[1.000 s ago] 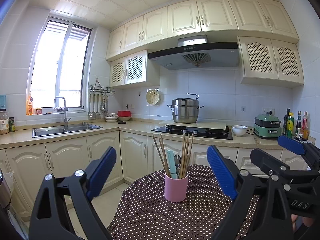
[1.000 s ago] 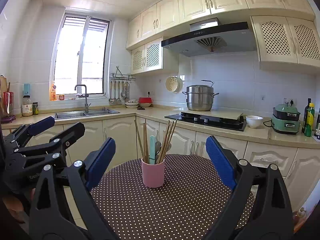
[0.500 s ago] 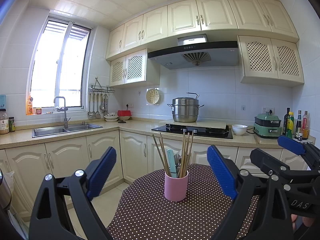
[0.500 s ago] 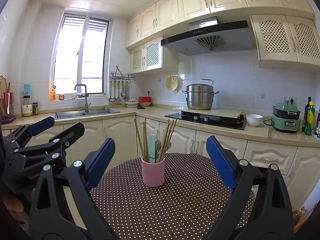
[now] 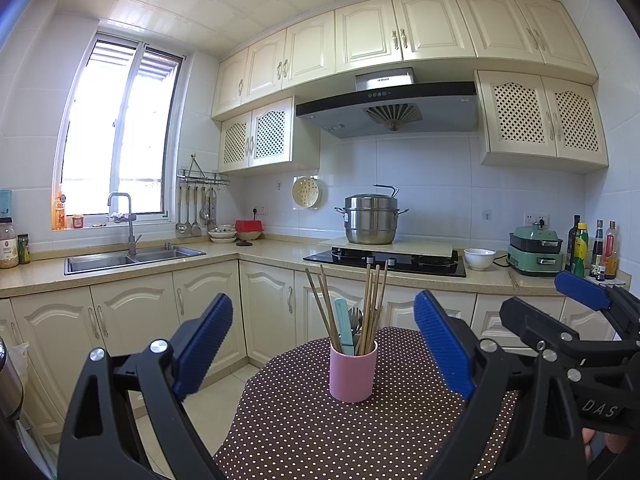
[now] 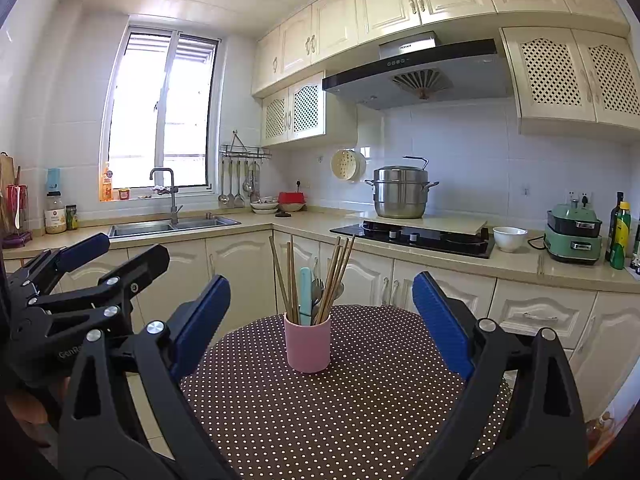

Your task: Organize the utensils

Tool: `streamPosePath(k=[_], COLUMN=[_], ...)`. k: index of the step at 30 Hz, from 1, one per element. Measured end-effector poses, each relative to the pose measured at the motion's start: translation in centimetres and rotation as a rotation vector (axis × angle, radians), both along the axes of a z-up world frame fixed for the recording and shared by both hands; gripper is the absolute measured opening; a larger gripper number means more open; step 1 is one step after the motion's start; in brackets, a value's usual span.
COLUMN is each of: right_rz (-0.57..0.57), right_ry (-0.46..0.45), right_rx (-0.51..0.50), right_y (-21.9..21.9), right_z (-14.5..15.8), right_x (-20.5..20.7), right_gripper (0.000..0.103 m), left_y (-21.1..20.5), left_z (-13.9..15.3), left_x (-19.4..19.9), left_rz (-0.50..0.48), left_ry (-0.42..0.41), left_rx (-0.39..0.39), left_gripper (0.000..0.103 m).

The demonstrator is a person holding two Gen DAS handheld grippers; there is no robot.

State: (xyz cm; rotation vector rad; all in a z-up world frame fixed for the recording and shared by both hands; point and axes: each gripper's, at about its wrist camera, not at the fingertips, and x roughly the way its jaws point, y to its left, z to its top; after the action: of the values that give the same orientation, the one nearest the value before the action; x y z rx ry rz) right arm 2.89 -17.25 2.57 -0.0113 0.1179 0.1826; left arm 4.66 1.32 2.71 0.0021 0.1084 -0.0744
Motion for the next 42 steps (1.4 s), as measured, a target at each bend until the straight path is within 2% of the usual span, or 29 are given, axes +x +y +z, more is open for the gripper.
streamPosePath(k=[42], right_rz=[0.009], right_ry=[0.014], right_rx=[0.01], right_y=[0.23], right_z=[-0.13], right_x=[0.3], right_gripper=[0.091], left_y=[0.8], left_z=[-0.22], left_x=[0.49], left_rz=[0.004], left_ry=[0.009], left_rx=[0.004], left_gripper=[0.09])
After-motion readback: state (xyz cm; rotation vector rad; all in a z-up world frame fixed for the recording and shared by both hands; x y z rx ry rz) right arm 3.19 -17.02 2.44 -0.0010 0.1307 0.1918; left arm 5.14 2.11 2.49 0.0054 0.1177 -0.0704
